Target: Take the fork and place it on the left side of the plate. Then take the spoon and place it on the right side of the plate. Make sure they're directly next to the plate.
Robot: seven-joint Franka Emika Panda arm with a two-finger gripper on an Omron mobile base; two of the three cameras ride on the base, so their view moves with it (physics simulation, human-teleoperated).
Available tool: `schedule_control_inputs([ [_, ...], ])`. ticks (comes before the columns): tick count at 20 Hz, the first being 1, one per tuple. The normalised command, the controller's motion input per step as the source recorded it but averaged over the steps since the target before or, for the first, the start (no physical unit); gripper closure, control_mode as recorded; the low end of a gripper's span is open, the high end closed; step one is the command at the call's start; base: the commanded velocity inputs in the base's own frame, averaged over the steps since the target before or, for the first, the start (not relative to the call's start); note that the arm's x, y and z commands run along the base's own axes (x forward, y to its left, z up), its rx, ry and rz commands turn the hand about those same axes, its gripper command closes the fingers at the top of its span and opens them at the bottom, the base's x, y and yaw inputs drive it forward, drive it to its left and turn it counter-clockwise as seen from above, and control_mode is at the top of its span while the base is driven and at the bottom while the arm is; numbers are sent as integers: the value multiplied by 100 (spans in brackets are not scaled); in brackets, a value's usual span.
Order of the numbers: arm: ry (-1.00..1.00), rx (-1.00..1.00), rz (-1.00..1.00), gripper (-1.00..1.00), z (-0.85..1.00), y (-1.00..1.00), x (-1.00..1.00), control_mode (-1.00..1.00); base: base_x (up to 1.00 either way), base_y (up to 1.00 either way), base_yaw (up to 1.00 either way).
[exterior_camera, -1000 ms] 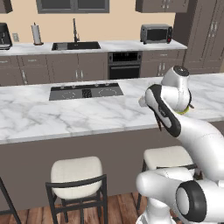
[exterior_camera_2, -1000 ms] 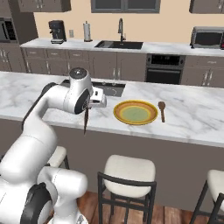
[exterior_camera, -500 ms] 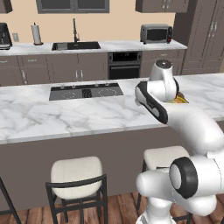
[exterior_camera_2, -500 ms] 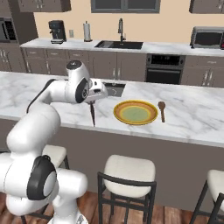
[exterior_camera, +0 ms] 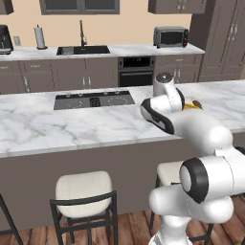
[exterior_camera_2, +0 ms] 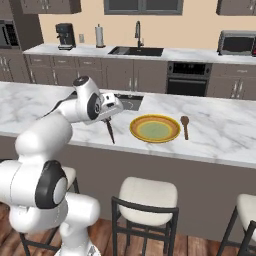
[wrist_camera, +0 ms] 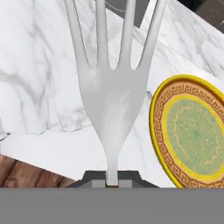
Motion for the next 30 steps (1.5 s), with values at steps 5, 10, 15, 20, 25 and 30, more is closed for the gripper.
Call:
schedule_control_inputs([
  [5,0,-4,1,100,-12,0,35,-100,0,0,0],
  [10,0,-4,0,100,-25,-3,35,-100,0,0,0],
  [15,1,-5,0,100,-31,-10,35,-100,0,0,0],
  [20,3,-5,0,100,-26,-17,40,-100,0,0,0],
  [25,3,-5,0,100,-22,-14,42,-100,0,0,0],
  [30,4,-6,0,100,-23,-5,43,-100,0,0,0],
])
